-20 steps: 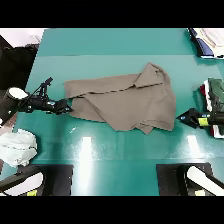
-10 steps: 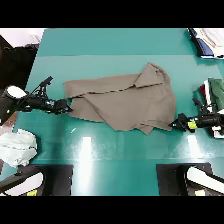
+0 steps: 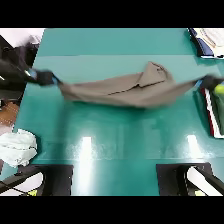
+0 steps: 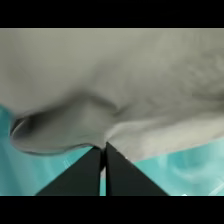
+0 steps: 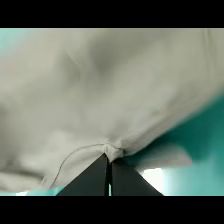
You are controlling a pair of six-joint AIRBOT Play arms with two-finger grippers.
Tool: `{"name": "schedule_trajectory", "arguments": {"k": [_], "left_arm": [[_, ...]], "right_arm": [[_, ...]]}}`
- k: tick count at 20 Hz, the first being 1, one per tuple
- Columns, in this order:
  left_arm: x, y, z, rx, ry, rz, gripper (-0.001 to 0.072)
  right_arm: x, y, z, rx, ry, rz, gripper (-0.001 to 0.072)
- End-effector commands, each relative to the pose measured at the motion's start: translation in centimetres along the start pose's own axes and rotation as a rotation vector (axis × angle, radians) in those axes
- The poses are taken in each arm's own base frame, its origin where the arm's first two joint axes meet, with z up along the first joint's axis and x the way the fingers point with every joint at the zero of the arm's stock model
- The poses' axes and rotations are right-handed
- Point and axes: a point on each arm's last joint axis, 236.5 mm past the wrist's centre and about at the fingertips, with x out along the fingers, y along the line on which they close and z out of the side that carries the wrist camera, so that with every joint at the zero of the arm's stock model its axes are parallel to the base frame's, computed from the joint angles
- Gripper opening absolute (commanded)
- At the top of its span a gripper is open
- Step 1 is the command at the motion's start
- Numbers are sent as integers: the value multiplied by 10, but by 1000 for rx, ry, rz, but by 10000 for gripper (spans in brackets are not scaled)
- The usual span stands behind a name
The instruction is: Fold the shirts.
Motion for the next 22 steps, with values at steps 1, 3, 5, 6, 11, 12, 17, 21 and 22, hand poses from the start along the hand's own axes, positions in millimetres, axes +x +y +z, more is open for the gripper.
{"name": "schedule_trajectory", "arguments": {"k": [1, 3, 5, 6, 11, 12, 17, 21, 22], "left_arm": [[-109, -73, 77, 244, -238, 26, 24], [-184, -123, 107, 387, -434, 65, 24], [-252, -171, 114, 485, -631, 83, 25], [-279, -189, 111, 510, -720, 88, 25], [-405, -256, 62, 610, -1113, 174, 24], [-422, -267, 50, 629, -1162, 181, 24], [-431, -248, 37, 568, -1156, 281, 23], [-300, -134, 57, 340, -727, 348, 24], [-252, -105, 52, 281, -578, 328, 24]], "right_arm": [[-98, 97, 101, -244, -349, 28, 19], [-156, 150, 130, -390, -501, 17, 19], [-209, 200, 140, -514, -629, 15, 19], [-233, 223, 139, -571, -689, 13, 18], [-330, 259, 124, -671, -907, -219, 18], [-345, 257, 120, -667, -938, -276, 18], [-358, 232, 106, -621, -907, -430, 16], [-264, 148, 104, -464, -486, -428, 16], [-236, 123, 100, -415, -358, -417, 16]]}}
